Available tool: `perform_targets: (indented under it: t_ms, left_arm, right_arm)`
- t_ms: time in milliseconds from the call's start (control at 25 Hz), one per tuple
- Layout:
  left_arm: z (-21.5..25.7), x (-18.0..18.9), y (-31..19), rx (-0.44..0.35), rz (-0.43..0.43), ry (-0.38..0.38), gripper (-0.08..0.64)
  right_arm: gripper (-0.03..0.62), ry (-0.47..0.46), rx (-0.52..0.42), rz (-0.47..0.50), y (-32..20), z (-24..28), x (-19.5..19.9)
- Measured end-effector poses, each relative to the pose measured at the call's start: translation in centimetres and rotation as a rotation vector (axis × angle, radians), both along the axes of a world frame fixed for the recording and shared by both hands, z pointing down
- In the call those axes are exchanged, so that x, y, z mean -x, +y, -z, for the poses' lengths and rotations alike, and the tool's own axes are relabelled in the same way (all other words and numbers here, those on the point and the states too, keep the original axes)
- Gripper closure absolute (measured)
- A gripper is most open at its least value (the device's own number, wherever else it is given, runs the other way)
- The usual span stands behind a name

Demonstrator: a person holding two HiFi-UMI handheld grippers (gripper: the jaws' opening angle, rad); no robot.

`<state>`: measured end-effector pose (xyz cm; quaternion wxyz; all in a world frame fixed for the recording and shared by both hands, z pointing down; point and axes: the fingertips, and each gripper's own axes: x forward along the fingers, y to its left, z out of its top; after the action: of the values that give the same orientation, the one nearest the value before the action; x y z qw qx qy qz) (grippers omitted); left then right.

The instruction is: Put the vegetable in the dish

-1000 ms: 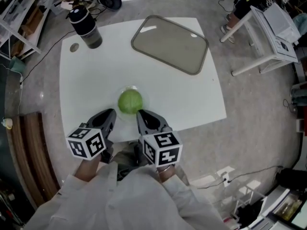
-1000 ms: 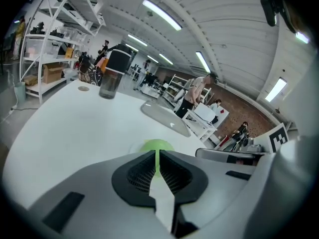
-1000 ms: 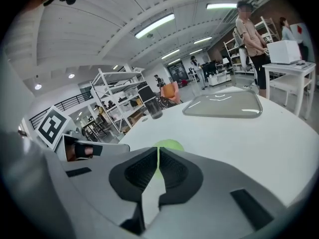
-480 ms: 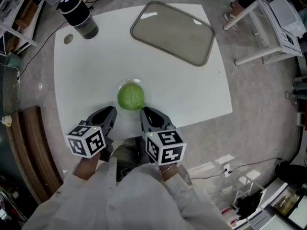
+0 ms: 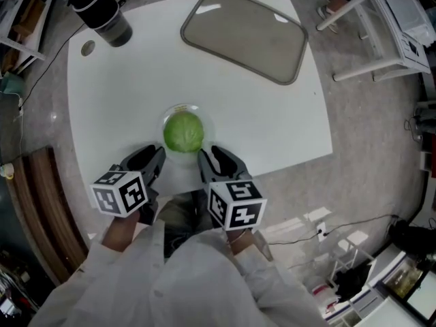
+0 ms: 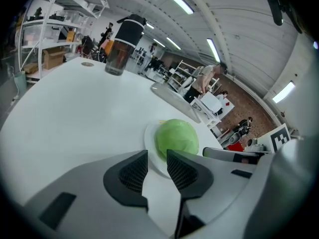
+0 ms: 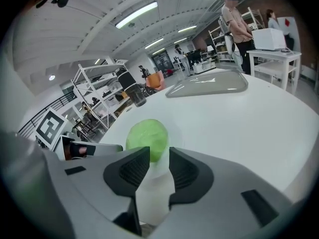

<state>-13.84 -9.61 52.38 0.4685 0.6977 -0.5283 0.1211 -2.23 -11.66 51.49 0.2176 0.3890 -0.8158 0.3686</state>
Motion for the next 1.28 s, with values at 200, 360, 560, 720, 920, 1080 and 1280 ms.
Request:
perform_targets:
  t_ms: [200, 360, 560, 720, 920, 1080, 1280]
  left_arm:
    - [-0.7, 0.6, -0.6, 0.022, -0.005, 0.001, 0.454]
    - [-1.0, 0.8, -0.9, 0.033, -0.021, 0.011, 0.454]
    - [-1.4, 0.5, -1.0, 0.057, -0.039, 0.023, 0.454]
    - [-1.8, 0.4, -1.0, 0.072, -0.034, 0.028, 0.454]
    - [-2.2, 0.9, -1.2, 0.086, -0.03, 0.024, 0.454]
    - [-2.3, 0.8, -1.3, 0.09, -0.027, 0.029, 0.455]
    - [-2.3, 0.5, -1.4, 0.104, -0.034, 0.067, 0.456]
  right_arm:
    - [0.462, 0.023, 0.029, -0.016, -0.2, -1.1, -0.5]
    - [0.451, 0.014, 0.056, -0.039, -0.2, -1.6, -0.6]
    - [0.446, 0.043, 0.097, -0.034, -0.3, -2.7, -0.7]
    - [0.446, 0.056, 0.126, -0.026, -0.2, -3.4, -0.5]
    - [0.446, 0.056, 0.134, -0.037, -0.3, -3.4, -0.7]
    - [0.446, 0.05, 0.138, -0.048, -0.6, -3.5, -0.9]
    - [0.446, 0.059, 0.142, -0.039, -0.5, -3.6, -0.8]
